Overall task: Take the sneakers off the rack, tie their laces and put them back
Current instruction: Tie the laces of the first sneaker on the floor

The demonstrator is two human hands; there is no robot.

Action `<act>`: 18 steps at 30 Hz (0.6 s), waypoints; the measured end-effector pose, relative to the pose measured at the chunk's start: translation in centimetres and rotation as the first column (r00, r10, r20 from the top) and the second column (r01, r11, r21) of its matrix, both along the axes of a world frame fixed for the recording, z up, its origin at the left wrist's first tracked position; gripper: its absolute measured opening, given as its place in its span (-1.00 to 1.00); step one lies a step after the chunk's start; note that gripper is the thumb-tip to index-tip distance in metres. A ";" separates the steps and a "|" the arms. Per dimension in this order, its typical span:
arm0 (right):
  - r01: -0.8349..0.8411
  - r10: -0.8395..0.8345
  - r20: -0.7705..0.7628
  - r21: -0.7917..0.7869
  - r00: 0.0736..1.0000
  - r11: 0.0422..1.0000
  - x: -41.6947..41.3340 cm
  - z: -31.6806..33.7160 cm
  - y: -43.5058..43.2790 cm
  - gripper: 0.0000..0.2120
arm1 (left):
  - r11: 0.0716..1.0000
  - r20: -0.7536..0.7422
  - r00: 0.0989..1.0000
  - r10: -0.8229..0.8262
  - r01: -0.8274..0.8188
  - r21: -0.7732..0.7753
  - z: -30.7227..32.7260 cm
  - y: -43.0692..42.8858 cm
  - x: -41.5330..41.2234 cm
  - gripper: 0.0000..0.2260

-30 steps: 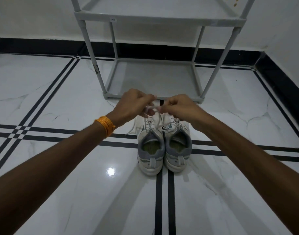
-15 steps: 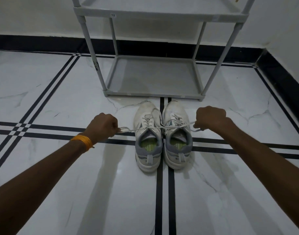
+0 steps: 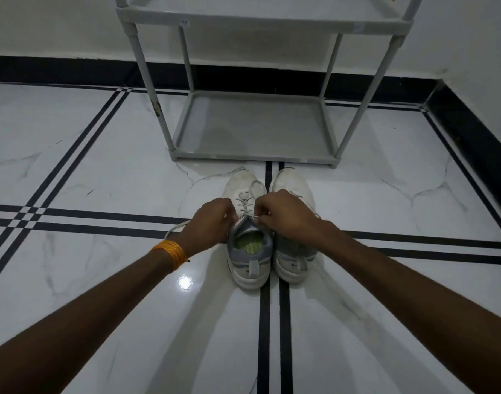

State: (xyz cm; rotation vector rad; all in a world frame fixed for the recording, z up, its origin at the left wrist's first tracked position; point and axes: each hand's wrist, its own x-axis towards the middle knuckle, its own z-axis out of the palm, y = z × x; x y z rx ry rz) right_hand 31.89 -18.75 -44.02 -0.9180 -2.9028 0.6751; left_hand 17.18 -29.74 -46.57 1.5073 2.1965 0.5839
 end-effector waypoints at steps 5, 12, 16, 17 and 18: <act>-0.017 0.018 -0.060 0.016 0.998 1.000 0.2 -0.2 0.3 -0.89 | 0.969 -0.306 0.922 -0.238 0.249 -0.004 0.1 -0.9 0.4 -0.66; 0.037 -0.029 -0.096 0.088 0.995 0.995 1.1 -1.8 -0.6 -0.89 | 0.924 -0.485 0.802 -0.349 0.380 -0.036 -0.7 -1.5 -1.4 -0.53; 0.081 -0.075 -0.094 0.052 0.993 0.995 0.7 -1.8 -0.5 -0.87 | 0.921 -0.504 0.791 -0.346 0.389 -0.022 -1.0 -1.8 -1.7 -0.55; 0.086 -0.082 -0.092 0.047 0.992 0.995 0.8 -1.9 -0.5 -0.87 | 0.919 -0.513 0.785 -0.348 0.394 -0.021 -1.1 -1.8 -1.8 -0.55; 0.092 -0.088 -0.090 0.040 0.992 0.995 0.8 -2.0 -0.4 -0.87 | 0.916 -0.521 0.778 -0.351 0.401 -0.019 -1.2 -1.8 -1.8 -0.55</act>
